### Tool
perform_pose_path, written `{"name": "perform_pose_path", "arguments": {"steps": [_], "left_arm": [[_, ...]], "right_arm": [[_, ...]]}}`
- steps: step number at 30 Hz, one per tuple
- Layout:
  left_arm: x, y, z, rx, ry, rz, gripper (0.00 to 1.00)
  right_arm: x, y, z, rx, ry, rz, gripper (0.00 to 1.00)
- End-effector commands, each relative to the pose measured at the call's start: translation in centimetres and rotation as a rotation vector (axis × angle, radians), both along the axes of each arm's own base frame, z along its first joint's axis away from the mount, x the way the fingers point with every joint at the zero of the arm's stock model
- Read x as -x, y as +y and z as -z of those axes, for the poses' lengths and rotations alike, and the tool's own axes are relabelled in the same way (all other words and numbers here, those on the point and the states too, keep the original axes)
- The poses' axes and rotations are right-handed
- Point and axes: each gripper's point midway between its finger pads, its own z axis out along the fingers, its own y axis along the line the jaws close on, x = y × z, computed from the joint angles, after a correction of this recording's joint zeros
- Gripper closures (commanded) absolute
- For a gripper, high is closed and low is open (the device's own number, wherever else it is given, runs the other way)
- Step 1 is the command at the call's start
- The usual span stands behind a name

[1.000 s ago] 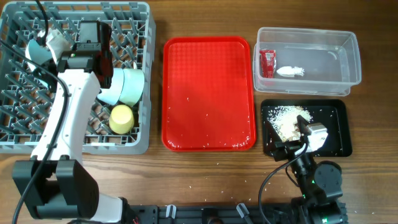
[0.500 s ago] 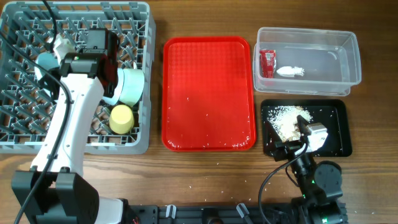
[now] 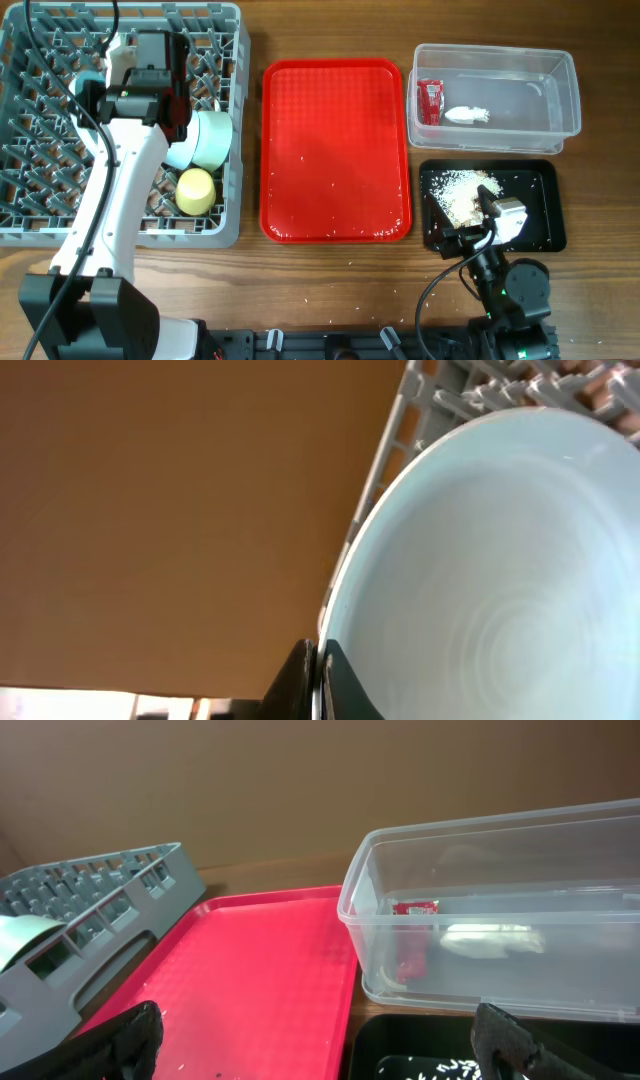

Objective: Sort waste into correct bins and load items into the dishwasher rack
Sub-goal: 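Lower the white plate upright into the rack slots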

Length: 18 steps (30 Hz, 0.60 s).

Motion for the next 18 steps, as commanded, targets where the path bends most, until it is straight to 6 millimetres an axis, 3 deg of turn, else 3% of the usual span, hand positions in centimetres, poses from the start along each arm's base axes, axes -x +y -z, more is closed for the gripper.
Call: {"name": "perform_pose_path", "arguments": {"steps": [1,6,12,18], "left_arm": [[-0.5,0.1,-2.1,-0.09,0.087,0.038,0.96],[-2.0,-0.6,-1.2,-0.05,0.167,0.147,0.96],[-3.8,-0.8,-2.6,-0.104,0.183,0.205,0.96],[-4.2,-0.2,-2.2,-0.1,0.182,0.195,0.96]], "right_arm": [[0.1,0.1,-0.2,-0.012,-0.009,-0.007,0.0],[0.1,0.1,-0.2,-0.012,-0.009,-0.007,0.0],[0.1,0.1,-0.2,-0.012,-0.009,-0.007,0.0],[0.1,0.1,-0.2,-0.012,-0.009,-0.007,0.0]]}}
